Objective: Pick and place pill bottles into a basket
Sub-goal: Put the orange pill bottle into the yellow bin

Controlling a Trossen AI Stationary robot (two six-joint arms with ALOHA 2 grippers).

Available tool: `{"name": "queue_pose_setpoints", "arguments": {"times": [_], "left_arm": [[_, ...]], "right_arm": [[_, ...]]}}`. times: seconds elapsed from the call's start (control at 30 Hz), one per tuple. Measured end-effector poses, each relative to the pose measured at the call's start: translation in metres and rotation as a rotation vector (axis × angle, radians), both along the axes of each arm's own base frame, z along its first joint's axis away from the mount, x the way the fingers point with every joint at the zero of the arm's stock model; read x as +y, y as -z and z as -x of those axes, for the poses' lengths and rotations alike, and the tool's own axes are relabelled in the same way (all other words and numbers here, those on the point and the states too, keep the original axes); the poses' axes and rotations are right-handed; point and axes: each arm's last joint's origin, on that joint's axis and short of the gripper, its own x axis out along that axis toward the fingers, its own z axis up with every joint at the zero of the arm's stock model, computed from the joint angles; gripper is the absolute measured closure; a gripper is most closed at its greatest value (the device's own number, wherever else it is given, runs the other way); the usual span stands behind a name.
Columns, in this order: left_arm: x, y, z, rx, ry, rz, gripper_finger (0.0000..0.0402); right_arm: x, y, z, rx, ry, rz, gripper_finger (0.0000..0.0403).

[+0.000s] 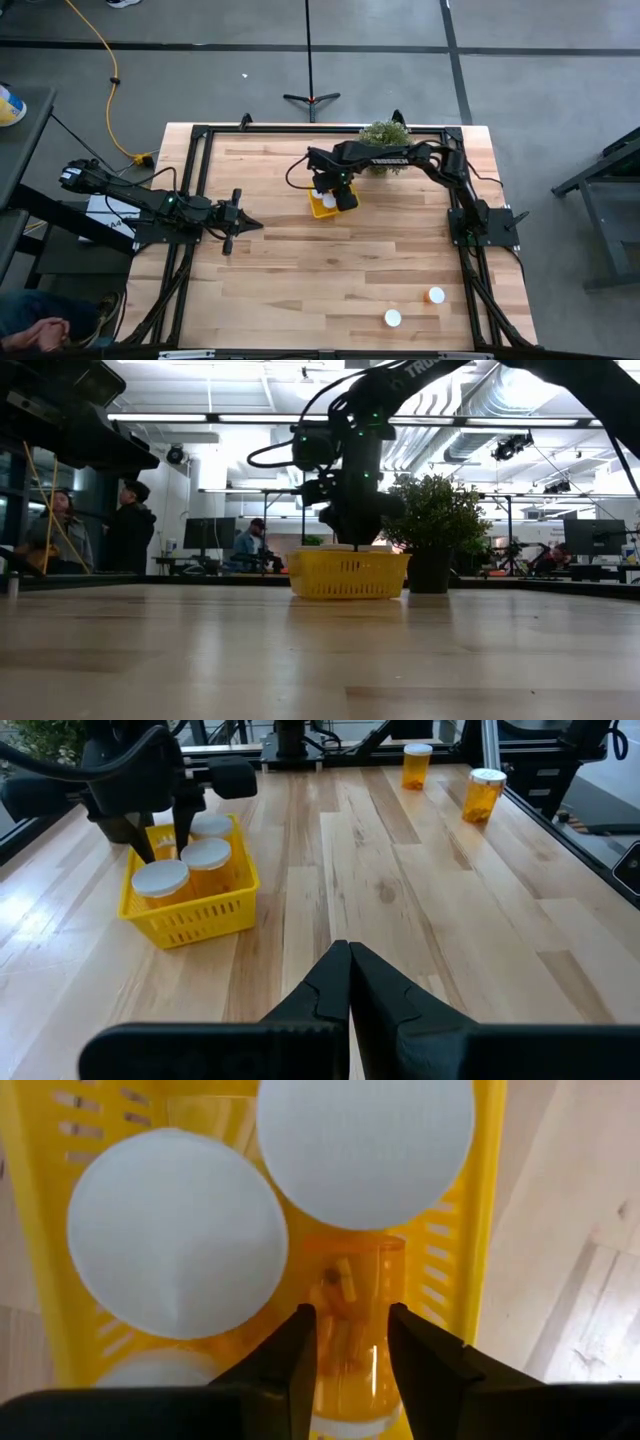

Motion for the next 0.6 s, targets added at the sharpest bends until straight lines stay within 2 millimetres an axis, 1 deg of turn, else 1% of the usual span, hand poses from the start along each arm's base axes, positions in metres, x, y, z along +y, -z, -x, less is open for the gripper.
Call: {"name": "queue_pose_setpoints", "arguments": {"times": [0.17,0.6], "left_arm": [[0.0,0.0,0.0,0.0,0.0,0.0,0.0355],[0.0,0.0,0.0,0.0,-0.001,0.003,0.0355]], "right_arm": [[0.0001,-0.0027,0.0,0.01,0.005,-0.003,0.0304],[0.0015,-0.0046,0.0023,0.026,0.006,-0.026,0.0388]]}}
